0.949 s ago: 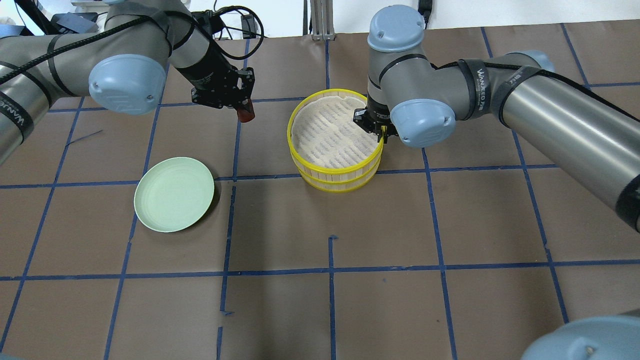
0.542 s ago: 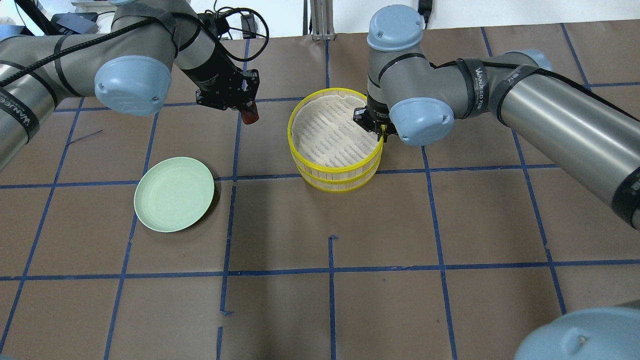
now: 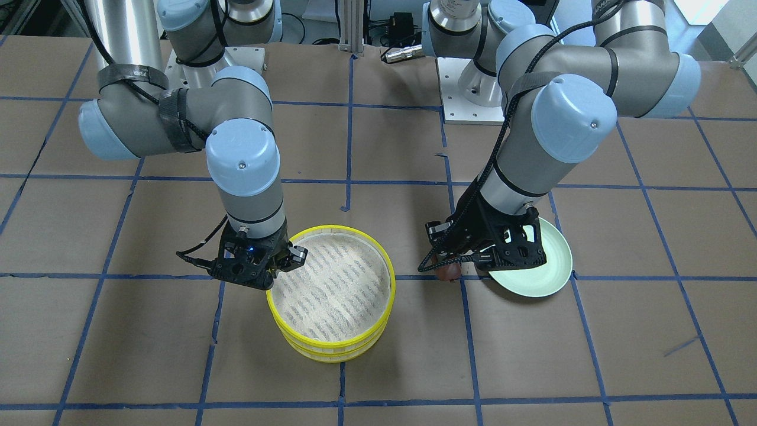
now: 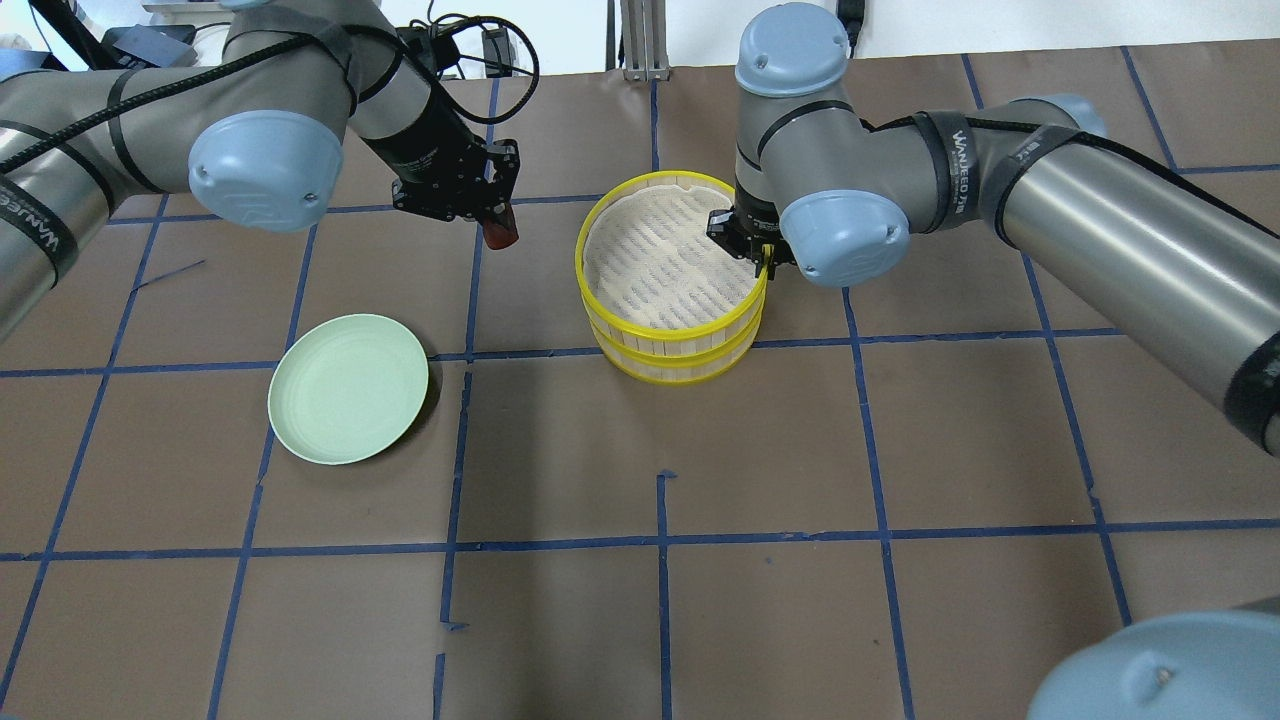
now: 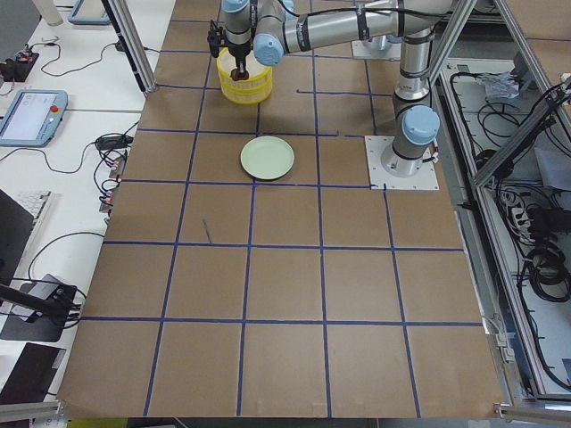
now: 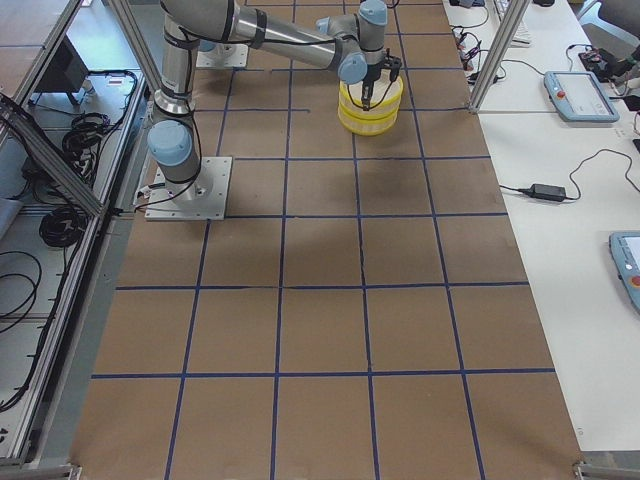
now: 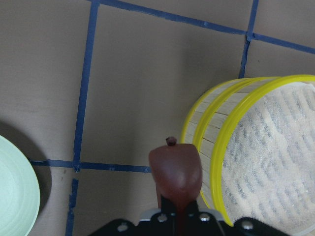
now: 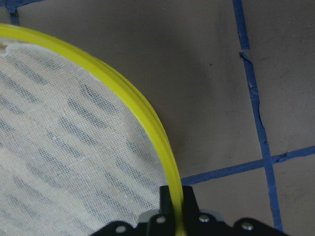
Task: Place buns in different layers of steamer
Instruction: 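Lift the brown bun toward the steamer while right gripper releases and withdraws, then lower the brown bun into the top steamer tier with the left gripper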
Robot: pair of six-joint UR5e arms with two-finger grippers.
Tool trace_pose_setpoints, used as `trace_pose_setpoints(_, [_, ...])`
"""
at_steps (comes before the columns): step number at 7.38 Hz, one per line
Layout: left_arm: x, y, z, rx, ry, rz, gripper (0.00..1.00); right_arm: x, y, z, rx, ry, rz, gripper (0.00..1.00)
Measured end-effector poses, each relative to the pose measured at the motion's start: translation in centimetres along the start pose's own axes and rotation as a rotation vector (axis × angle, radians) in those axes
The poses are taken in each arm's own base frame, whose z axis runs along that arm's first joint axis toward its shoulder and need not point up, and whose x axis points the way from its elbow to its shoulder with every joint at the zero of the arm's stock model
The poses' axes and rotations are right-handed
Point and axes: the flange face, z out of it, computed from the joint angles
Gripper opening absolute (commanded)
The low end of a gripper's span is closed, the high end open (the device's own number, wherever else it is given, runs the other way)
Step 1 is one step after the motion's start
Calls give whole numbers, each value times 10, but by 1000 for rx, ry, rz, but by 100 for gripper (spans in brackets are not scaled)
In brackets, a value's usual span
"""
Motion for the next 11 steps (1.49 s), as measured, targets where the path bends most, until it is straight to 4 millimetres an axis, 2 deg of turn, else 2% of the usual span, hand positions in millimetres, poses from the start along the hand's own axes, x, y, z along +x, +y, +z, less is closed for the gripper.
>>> trace_pose_setpoints(3, [0, 0, 0, -1, 1, 0, 6, 0, -1, 3, 3, 2, -14, 45])
trace_pose_setpoints(6, [1, -2, -1, 4, 4, 1, 5, 1, -2, 1, 13, 0, -18, 65])
trace_pose_setpoints(7, [4, -4, -5, 13, 18, -4, 5, 5, -6, -6, 25, -4, -30, 69])
trace_pose_setpoints(8, [11, -6, -10, 23, 38, -24, 5, 22, -13, -24, 42, -9, -40, 72])
trace_pose_setpoints(9, [22, -5, -11, 27, 52, -51, 5, 48, -18, -50, 40, -13, -45, 75])
trace_pose_setpoints(10, [45, -1, 2, 28, 58, -64, 5, 79, -17, -80, 12, -18, -71, 82])
trace_pose_setpoints(11, [72, 5, 27, 28, 59, -54, 9, 100, -11, -108, -6, -31, -88, 83])
